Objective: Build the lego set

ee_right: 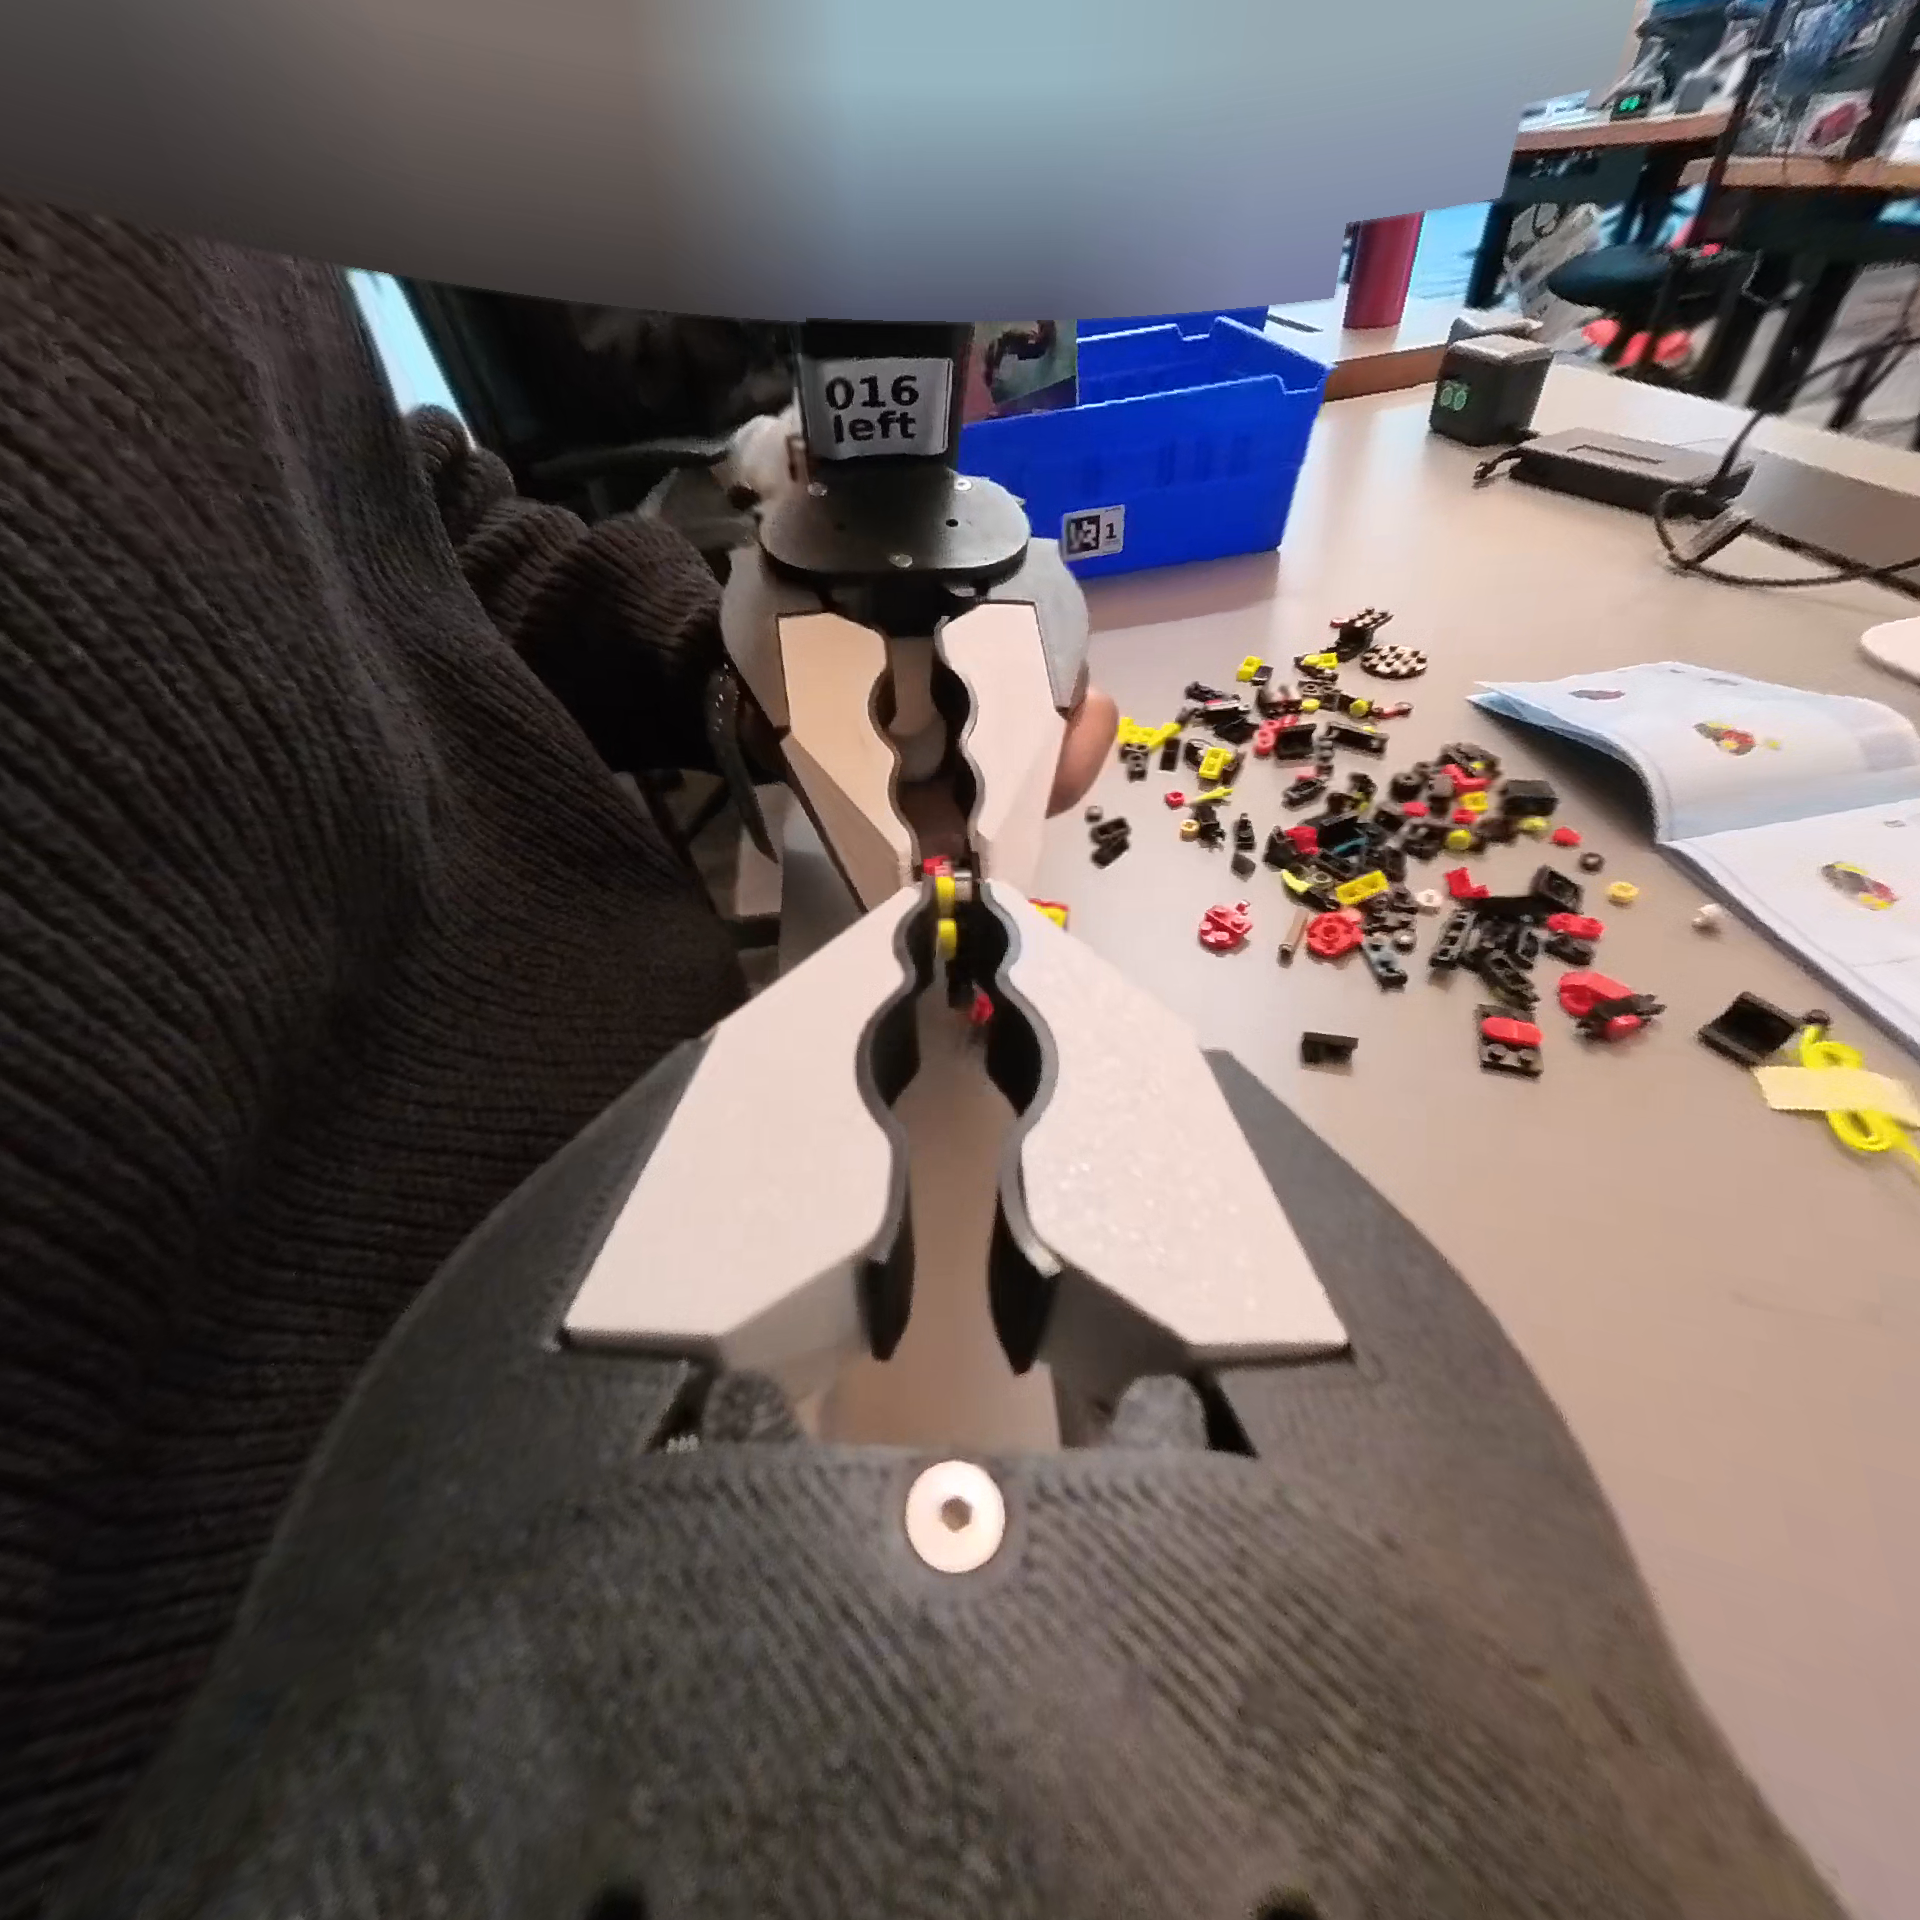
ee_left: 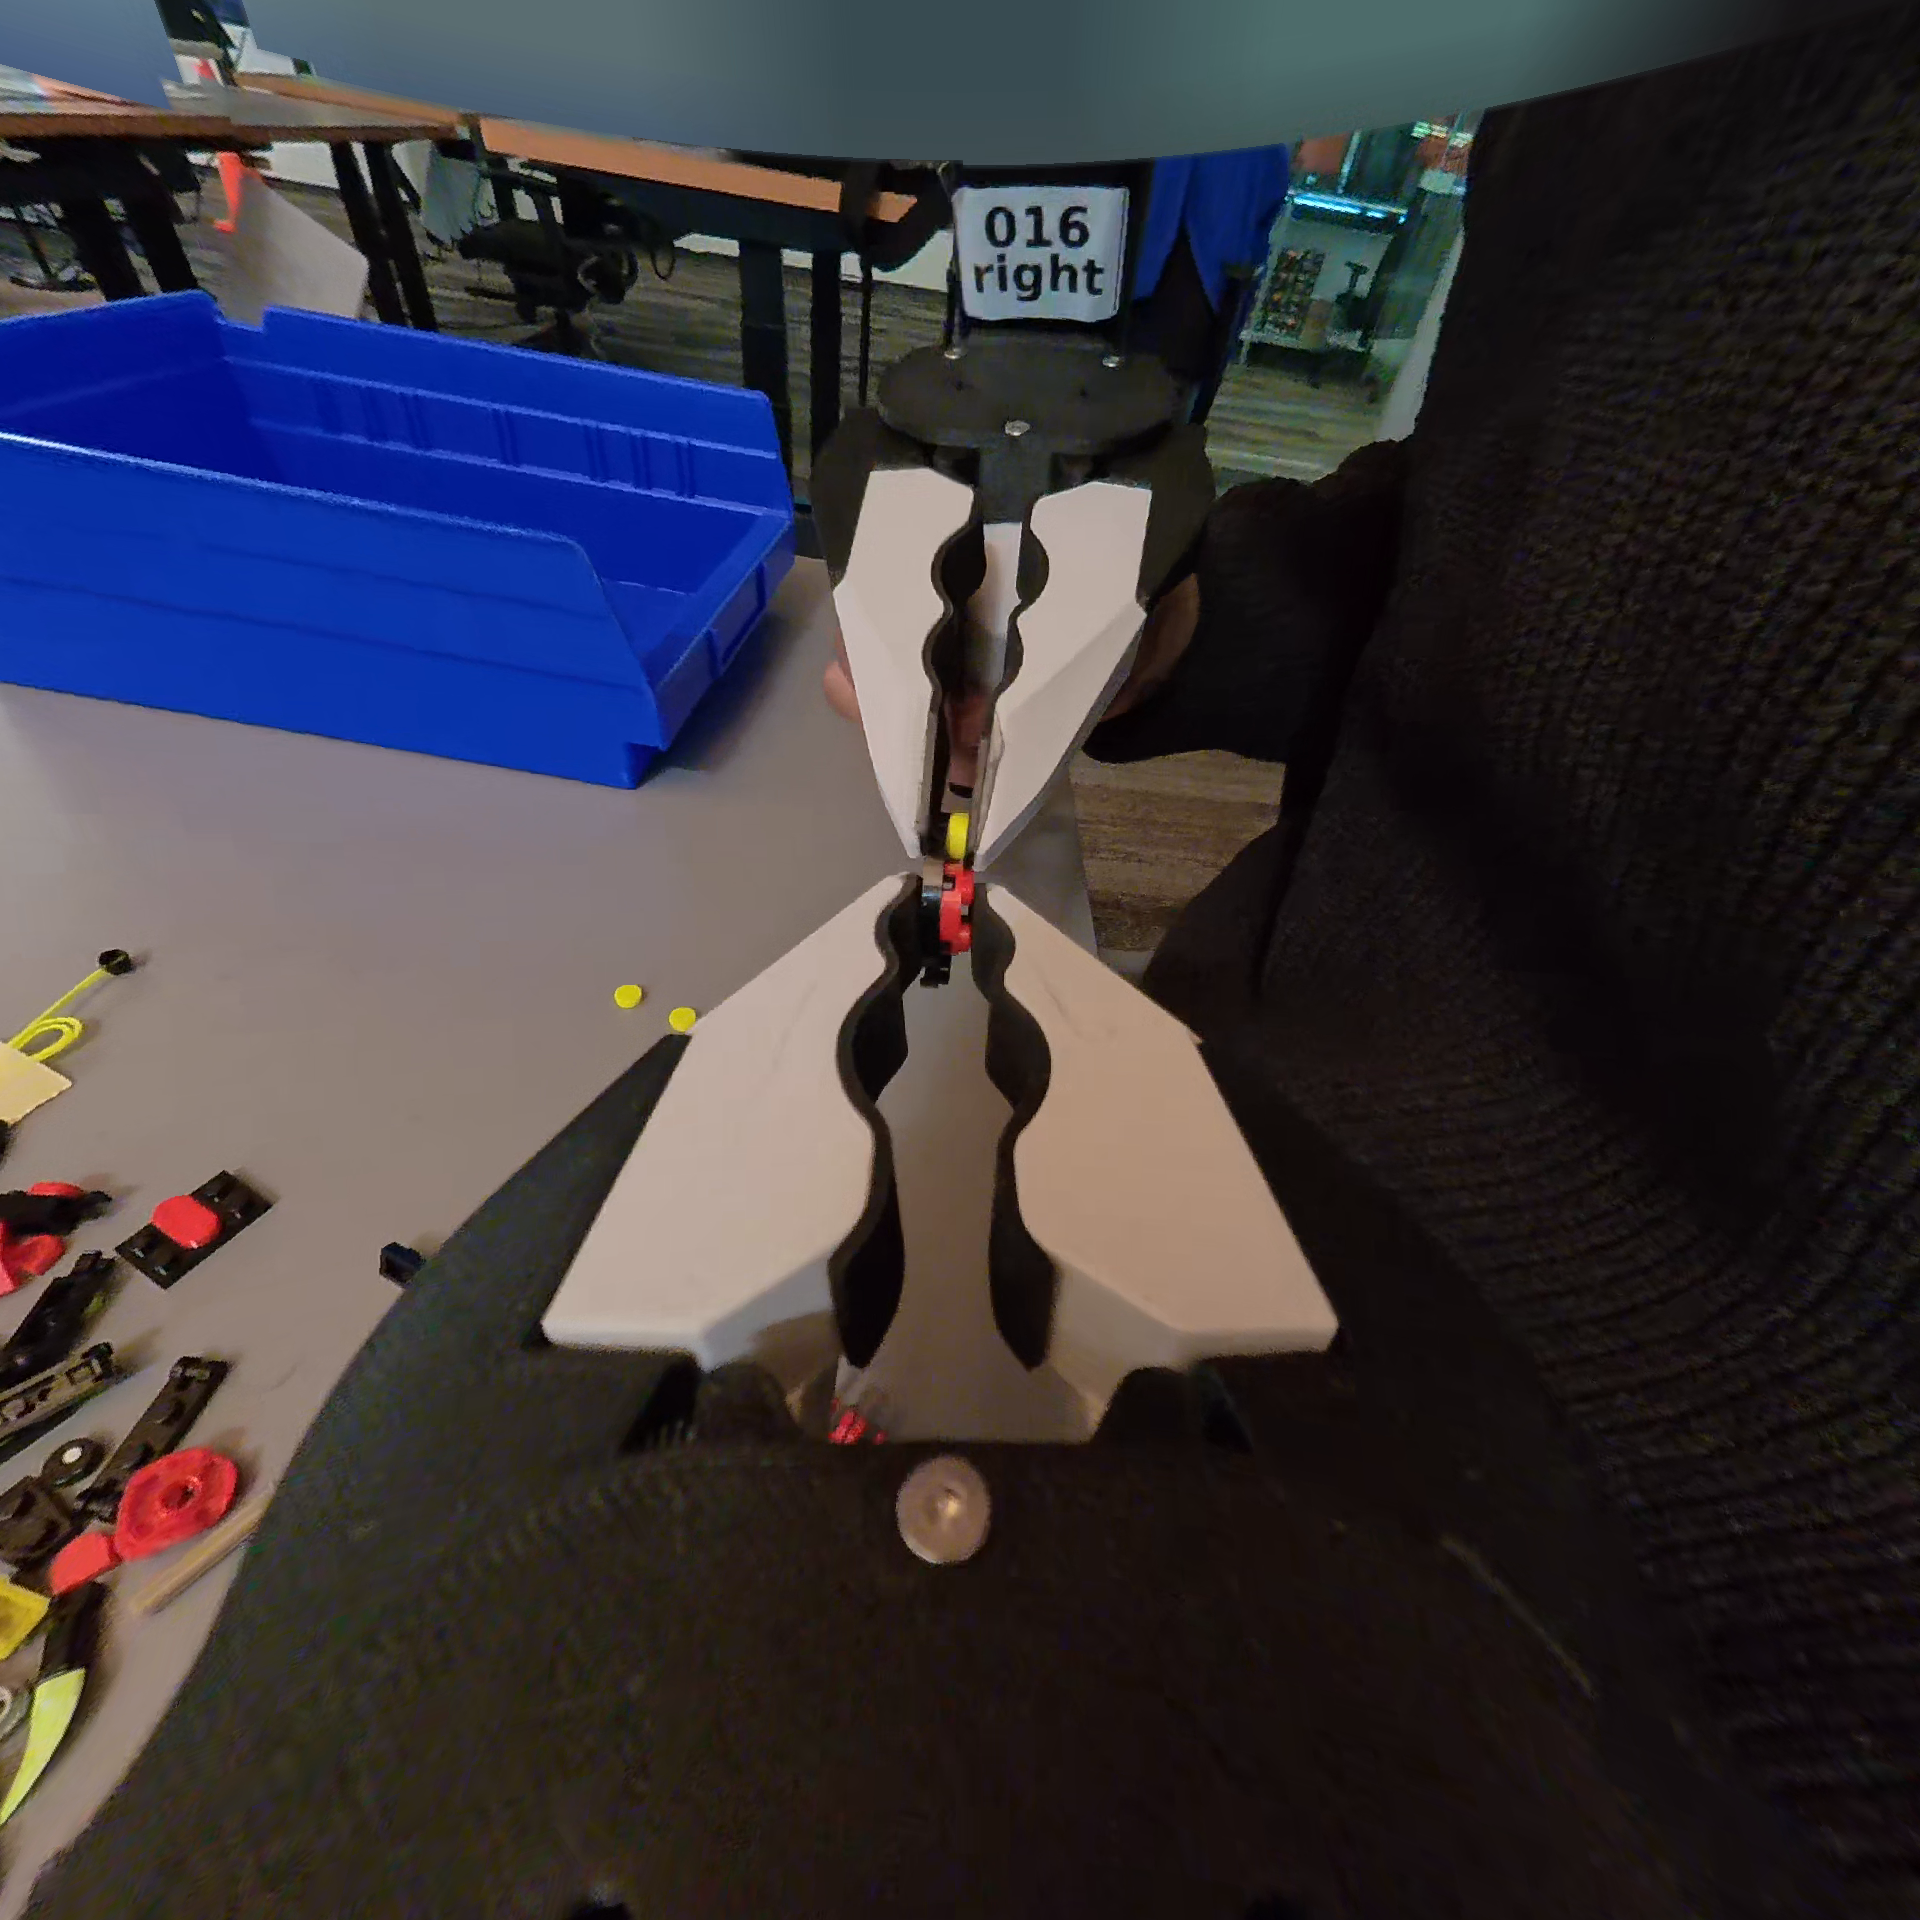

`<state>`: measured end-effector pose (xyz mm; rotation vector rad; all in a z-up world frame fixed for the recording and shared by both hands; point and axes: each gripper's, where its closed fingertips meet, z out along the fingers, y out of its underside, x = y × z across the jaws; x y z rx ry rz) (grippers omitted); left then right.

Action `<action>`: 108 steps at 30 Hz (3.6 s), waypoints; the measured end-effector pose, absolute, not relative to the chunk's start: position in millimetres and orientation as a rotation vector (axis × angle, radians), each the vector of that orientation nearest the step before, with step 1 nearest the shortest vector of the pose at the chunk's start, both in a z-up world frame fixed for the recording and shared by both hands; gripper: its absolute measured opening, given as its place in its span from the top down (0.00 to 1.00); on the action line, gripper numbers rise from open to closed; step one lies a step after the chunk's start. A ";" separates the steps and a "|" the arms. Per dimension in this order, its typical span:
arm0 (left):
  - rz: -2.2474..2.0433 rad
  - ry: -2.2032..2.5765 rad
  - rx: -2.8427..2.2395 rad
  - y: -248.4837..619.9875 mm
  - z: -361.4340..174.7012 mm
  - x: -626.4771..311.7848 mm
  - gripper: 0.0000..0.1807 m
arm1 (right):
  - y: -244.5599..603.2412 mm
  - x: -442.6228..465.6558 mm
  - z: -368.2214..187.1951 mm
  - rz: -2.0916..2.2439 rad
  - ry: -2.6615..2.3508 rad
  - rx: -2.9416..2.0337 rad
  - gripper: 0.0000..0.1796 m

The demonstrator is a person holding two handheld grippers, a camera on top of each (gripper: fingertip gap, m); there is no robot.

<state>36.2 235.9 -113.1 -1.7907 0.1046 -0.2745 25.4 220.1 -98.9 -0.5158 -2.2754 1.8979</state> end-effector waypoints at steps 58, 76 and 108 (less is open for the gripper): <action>-0.502 -0.455 -2.181 225.5 -199.6 -5.7 0.87 | 265.0 -6.0 -208.4 1.189 -2.569 -0.920 0.84; -0.509 -0.514 -2.047 224.6 -179.6 -21.0 0.91 | 263.3 -2.2 -214.4 1.167 -2.618 -0.920 0.84; -0.519 -0.498 -1.825 225.2 -140.6 -30.0 0.73 | 234.1 -0.5 -208.9 1.152 -2.560 -0.702 0.69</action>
